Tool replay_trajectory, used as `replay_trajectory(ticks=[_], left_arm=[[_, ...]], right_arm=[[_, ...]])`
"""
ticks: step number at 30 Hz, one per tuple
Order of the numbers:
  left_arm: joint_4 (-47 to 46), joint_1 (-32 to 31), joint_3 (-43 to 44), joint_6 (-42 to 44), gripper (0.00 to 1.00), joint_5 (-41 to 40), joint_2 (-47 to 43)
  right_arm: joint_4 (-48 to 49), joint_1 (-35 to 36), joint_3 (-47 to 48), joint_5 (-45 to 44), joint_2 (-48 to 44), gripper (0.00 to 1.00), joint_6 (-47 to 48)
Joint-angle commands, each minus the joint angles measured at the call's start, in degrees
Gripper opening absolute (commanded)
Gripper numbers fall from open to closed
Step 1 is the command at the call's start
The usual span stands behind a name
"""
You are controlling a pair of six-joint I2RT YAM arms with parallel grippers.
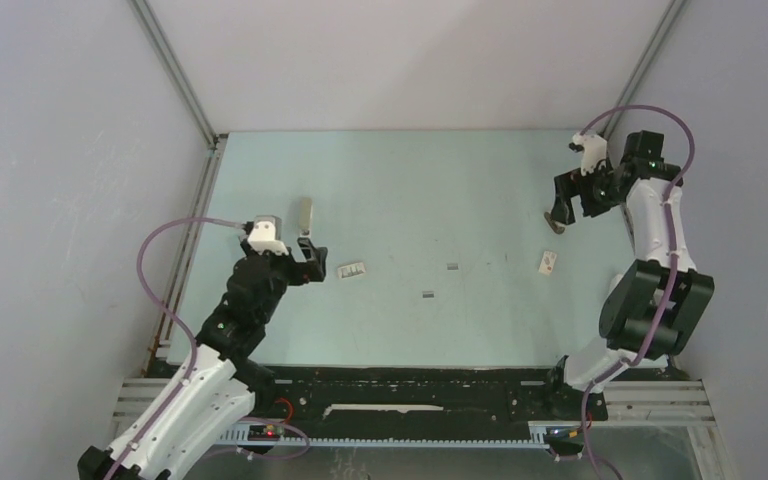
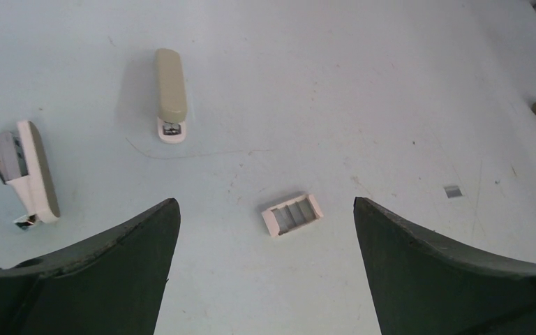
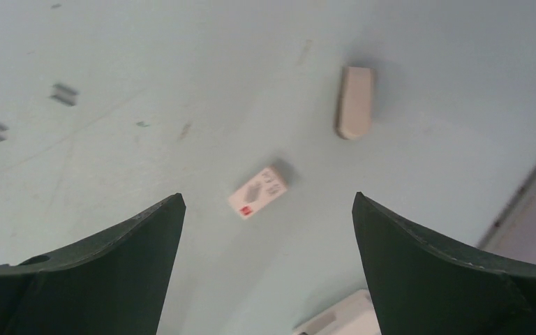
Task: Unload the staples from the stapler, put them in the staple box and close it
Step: Place the stapler at the center of the board, then pick up the stapler from the center of the board.
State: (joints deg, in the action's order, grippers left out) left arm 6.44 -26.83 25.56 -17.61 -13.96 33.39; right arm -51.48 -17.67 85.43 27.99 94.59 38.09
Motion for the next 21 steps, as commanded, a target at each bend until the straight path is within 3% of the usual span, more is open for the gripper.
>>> replay_trajectory(ticks=[1, 12, 21], left_arm=[[1.82, 5.3, 4.67, -3.04, 1.0, 5.42, 0.03], [5.95, 16.42, 7.59, -5.9, 0.99, 9.38, 0.31], [9.51, 32.97, 10.06, -7.81, 0.98, 13.49, 1.22]], right_arm=[[-1.02, 2.58, -5.09, 9.79, -6.87, 1.0, 0.78], [1.56, 12.07, -21.94, 34.45, -17.04, 1.0, 2.68], [0.78, 14.86, -24.94, 37.27, -18.41, 1.0, 7.77]])
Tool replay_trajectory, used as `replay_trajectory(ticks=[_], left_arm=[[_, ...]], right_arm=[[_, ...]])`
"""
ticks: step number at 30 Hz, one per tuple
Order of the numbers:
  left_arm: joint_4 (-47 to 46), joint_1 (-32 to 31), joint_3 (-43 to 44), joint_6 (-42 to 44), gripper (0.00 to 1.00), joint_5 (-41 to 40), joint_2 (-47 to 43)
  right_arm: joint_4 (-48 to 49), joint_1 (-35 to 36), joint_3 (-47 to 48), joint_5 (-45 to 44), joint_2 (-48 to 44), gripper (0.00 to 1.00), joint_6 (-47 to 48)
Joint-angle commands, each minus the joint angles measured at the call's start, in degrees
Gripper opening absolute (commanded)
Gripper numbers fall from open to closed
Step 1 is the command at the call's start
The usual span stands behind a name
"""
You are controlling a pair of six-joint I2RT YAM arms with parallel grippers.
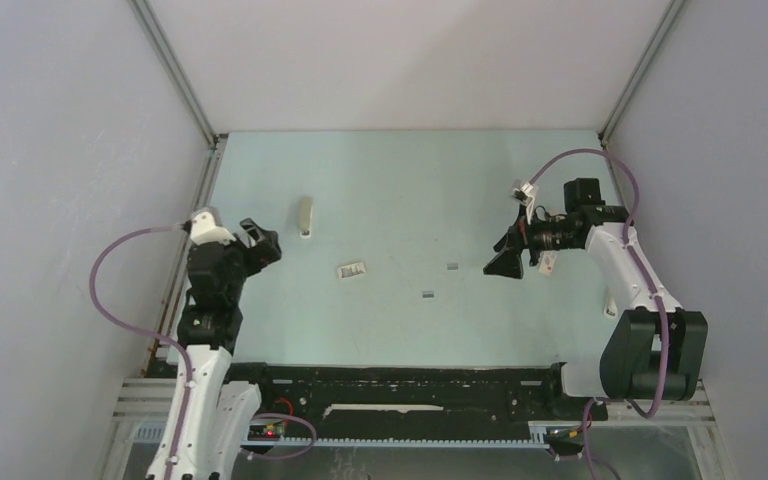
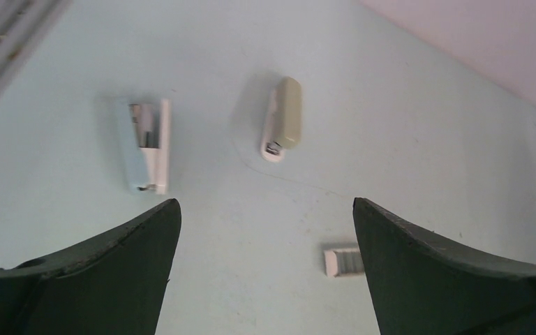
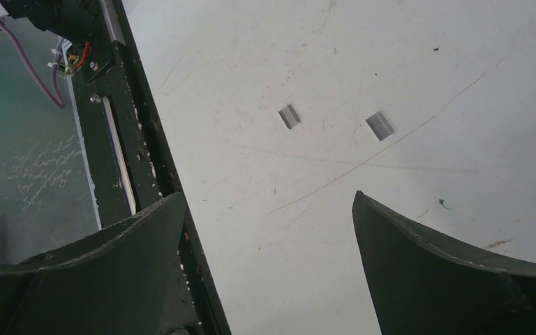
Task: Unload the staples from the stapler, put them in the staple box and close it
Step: Pick up the stapler from the center of the board.
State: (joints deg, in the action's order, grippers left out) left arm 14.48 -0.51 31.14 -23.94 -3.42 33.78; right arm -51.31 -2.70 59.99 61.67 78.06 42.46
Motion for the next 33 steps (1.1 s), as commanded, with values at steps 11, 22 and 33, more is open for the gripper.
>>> replay_trajectory(ticks=[11, 22, 33], left_arm=[[2.83, 21.69, 11.26, -3.58, 0.96, 8.22, 22.54], [1.31, 25.95, 17.11, -3.13, 0.7, 12.51, 43.83], [1.26, 26.28, 22.75, -1.87, 0.6, 14.24, 55.14]], right_arm=[[-0.8, -0.42, 0.55, 3.66, -2.51, 1.0, 5.01], [-1.39, -0.77, 0.54, 3.22, -1.16, 1.0, 5.71], [-1.98, -0.9, 0.55, 3.61, -0.11, 1.0, 6.12]])
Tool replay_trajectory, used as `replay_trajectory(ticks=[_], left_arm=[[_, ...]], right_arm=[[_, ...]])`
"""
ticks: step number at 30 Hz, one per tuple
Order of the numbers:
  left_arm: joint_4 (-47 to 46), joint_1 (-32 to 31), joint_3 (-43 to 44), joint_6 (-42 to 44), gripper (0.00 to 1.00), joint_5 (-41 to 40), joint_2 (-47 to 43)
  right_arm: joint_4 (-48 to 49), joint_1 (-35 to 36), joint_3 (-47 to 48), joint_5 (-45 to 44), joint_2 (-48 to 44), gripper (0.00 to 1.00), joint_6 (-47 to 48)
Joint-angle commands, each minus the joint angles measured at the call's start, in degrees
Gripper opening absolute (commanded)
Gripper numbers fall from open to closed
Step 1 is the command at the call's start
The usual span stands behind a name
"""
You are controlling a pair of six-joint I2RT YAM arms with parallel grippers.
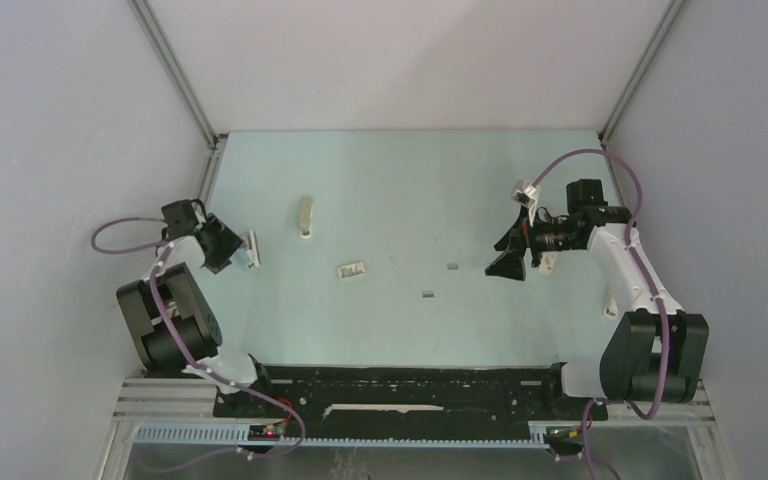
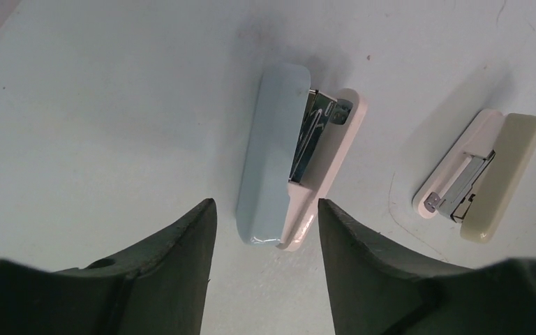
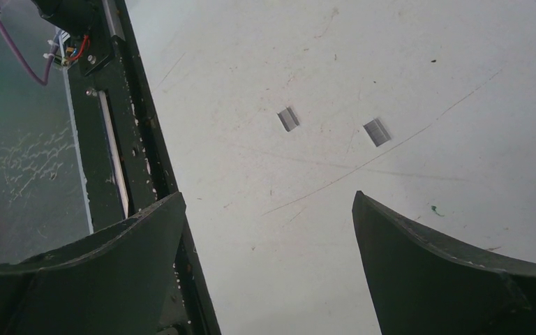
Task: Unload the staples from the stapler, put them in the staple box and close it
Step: Pick up the stapler from the center of the board.
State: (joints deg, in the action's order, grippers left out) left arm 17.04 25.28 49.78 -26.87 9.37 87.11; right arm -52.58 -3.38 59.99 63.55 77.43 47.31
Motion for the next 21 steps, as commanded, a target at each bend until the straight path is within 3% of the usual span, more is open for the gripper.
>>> replay_trajectory(ticks=[1, 3, 13, 21], left_arm=[[-1.16, 0.48, 4.52, 1.11, 0.59, 1.45, 2.5], [-0.93, 0.49, 5.15, 1.08, 0.55, 1.03, 3.61], [0.04, 0.51, 8.46, 1.46, 0.54, 0.28, 7.71], [1.87, 0.43, 10.69, 2.32, 0.47, -0.75, 10.1]], right_arm=[[-0.8, -0.23, 0.57, 1.74, 0.65, 1.0, 1.29], [-0.9, -0.14, 0.51, 1.83, 0.86, 1.0, 1.38], [-1.32, 0.28, 0.57, 1.86, 1.57, 1.0, 1.76], [-1.56, 0.29, 0.5, 1.75, 2.0, 1.0, 1.91]])
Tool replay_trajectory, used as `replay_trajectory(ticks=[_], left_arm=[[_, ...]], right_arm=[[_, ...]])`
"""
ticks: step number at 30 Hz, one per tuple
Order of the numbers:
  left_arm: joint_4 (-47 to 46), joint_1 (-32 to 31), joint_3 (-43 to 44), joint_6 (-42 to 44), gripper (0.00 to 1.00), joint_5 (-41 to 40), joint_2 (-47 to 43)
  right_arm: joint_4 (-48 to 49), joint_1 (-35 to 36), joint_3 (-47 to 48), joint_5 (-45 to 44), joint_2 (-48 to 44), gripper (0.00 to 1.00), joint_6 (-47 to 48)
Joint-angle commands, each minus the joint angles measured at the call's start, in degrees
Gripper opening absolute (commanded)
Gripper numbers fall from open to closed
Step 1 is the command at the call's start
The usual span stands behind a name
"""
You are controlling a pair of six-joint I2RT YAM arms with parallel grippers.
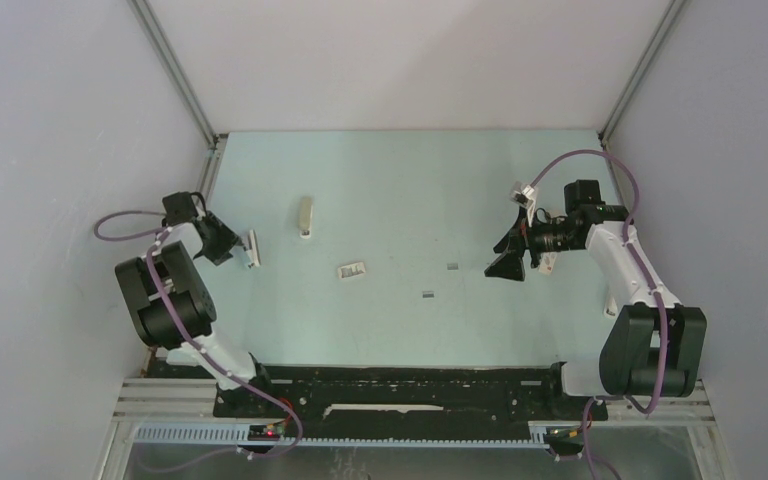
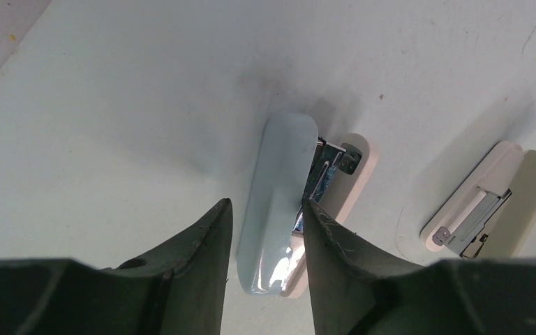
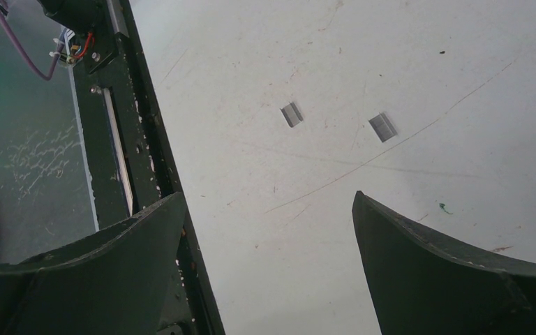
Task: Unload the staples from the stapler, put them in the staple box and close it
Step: Pick up the stapler from the center of the board.
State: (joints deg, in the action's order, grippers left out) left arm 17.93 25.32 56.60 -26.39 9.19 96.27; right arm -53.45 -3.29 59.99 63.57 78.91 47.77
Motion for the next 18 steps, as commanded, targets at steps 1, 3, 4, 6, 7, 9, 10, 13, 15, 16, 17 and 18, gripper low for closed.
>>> replay_trajectory(ticks=[1, 3, 4, 6, 7, 9, 10, 13, 15, 16, 17, 18], left_arm=[[1.04, 0.39, 4.1, 1.99, 0.46, -0.52, 1.16], [1.3, 0.38, 4.49, 2.24, 0.46, -0.24, 1.65], [1.39, 0.38, 4.72, 2.41, 0.46, -0.18, 1.91], [1.63, 0.37, 5.16, 2.69, 0.45, 0.02, 2.44], [1.77, 0.35, 5.39, 2.81, 0.45, 0.0, 2.67], [2.17, 0.35, 5.83, 2.92, 0.45, 0.24, 3.22], [2.15, 0.28, 5.99, 3.0, 0.44, 0.37, 3.37], [2.29, 0.09, 6.05, 3.26, 0.4, 0.32, 3.72], [2.37, -0.14, 6.12, 3.59, 0.39, 0.25, 4.04], [2.49, -0.23, 6.12, 3.77, 0.37, 0.17, 4.21], [2.55, -0.48, 6.15, 3.96, 0.36, 0.09, 4.3], [2.63, -0.59, 6.18, 4.1, 0.36, -0.02, 4.41]], right_arm=[[-0.73, 0.21, 0.55, 1.73, 0.5, 1.0, 1.52], [-0.76, 0.21, 0.54, 1.74, 0.53, 1.0, 1.58], [-0.75, 0.24, 0.57, 1.73, 0.58, 1.0, 1.54], [-0.85, 0.3, 0.53, 1.86, 0.55, 1.0, 1.62], [-0.86, 0.3, 0.56, 1.8, 0.58, 1.0, 1.58], [-0.84, 0.39, 0.57, 1.88, 0.54, 1.0, 1.63], [-0.84, 0.39, 0.58, 1.83, 0.6, 1.0, 1.63], [-0.85, 0.52, 0.55, 1.9, 0.63, 1.0, 1.63], [-0.94, 0.56, 0.57, 1.91, 0.65, 1.0, 1.67], [-0.94, 0.62, 0.55, 1.91, 0.67, 1.0, 1.63], [-0.95, 0.65, 0.57, 1.92, 0.63, 1.0, 1.65], [-0.95, 0.65, 0.54, 2.04, 0.65, 1.0, 1.63]])
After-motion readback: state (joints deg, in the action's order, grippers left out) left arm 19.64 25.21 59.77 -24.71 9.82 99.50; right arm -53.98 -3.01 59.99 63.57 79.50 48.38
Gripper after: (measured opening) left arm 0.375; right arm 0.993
